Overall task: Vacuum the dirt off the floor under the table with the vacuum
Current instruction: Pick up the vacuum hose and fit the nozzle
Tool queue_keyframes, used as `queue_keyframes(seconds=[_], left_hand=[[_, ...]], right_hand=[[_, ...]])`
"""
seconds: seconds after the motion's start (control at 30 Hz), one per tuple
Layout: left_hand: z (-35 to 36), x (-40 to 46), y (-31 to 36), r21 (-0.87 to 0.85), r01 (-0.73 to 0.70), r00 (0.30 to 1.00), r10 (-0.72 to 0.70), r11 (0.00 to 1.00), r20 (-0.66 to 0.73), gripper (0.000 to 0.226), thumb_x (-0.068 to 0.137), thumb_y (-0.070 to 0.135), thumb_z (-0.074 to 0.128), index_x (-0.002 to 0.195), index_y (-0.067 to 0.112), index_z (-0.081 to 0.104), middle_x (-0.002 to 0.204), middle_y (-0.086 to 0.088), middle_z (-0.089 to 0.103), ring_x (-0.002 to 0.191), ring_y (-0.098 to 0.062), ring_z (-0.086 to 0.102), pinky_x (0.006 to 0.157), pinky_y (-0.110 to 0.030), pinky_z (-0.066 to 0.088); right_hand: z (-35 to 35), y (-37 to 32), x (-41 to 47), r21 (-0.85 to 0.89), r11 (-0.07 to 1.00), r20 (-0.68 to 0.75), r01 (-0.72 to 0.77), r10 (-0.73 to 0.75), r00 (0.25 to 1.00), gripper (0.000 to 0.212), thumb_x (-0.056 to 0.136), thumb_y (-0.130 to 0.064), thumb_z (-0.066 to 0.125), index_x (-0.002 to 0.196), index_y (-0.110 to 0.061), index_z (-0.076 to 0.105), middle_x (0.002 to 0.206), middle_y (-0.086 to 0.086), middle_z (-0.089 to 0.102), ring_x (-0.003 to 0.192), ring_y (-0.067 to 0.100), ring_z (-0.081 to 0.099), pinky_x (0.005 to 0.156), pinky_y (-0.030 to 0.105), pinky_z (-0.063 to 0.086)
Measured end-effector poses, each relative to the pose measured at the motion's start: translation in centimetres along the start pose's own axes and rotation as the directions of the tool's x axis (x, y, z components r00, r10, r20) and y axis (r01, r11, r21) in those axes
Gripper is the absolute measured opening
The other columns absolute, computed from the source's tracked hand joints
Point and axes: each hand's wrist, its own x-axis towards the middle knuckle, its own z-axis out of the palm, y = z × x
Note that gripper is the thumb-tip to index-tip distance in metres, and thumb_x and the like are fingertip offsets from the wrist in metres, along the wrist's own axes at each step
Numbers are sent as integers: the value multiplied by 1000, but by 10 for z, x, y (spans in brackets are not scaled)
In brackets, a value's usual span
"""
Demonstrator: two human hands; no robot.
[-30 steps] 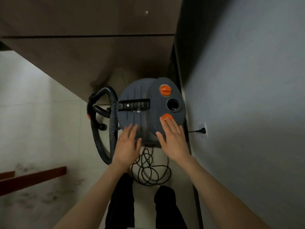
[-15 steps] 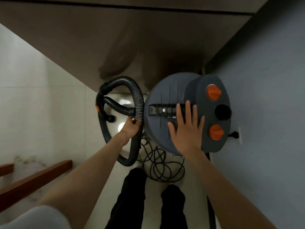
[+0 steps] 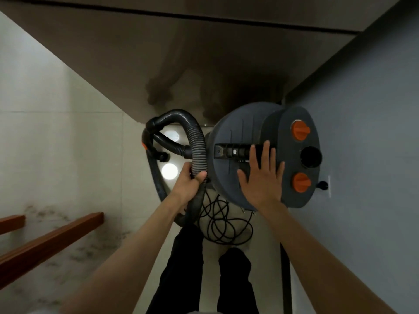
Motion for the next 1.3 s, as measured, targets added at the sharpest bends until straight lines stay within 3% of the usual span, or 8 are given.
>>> queue_keyframes(seconds=[0.2,0.33,0.5,0.63,0.77,0.93,1.1,1.3], left_hand=[[-11,-61,-7,13,-115,985,112,993,133,26,92,12,56,116,17,46,109,-7,61,104,-21,58,98,-41,46],[-18,-84,-14,88,-175,964,152,981,217,32,91,18,58,120,19,44,112,-8,60,108,-25,57,100,-46,44],[-57,-98,-7,368,-280,897,104,887,430,22,95,16,52,117,16,54,111,0,59,110,-19,55,96,-30,43],[-85,-97,19,-276,102,964,-27,956,264,40,100,37,35,127,12,49,117,-2,62,112,-18,57,91,-34,45],[-89,-95,56,-750,286,946,-53,597,319,73,90,61,34,129,-1,43,122,-21,59,112,-30,58,90,-46,52],[-63,-133,82,-925,248,969,-63,288,241,53,96,40,44,126,-5,45,103,-23,60,109,-31,56,102,-43,38],[-18,-193,96,-877,183,965,91,445,247,32,96,25,47,102,-6,52,96,-20,65,96,-30,62,86,-44,53],[44,-255,61,-497,-93,961,208,863,182,31,95,31,48,112,6,57,102,-6,66,87,-10,67,73,-26,53]], right_hand=[[-55,-84,-10,688,724,194,-57,-109,975,42,102,-38,34,120,-8,58,112,8,58,107,20,54,89,29,41],[-71,-110,12,838,356,463,-414,-63,884,51,97,-45,46,116,1,58,102,16,67,89,26,65,86,37,53],[-69,-99,-7,847,260,515,-463,-192,835,43,98,-32,50,120,4,54,107,15,62,93,25,62,92,39,51],[-71,-77,-56,860,207,511,-467,-366,778,31,97,-20,49,122,-2,54,108,11,59,93,21,58,85,34,49],[-86,-56,-96,867,212,493,-451,-497,714,34,95,-14,51,128,-7,50,107,7,59,94,16,59,83,27,51],[-116,-19,-123,859,291,509,-421,-567,647,43,92,-8,53,133,-9,44,114,3,58,101,14,58,86,24,50],[-140,7,-153,921,162,380,-355,-579,722,43,87,-41,51,111,-5,55,87,9,63,79,20,62,76,30,53],[-128,44,-192,918,394,170,33,-468,867,27,88,-24,65,107,-9,53,71,3,63,58,13,61,59,27,53]])
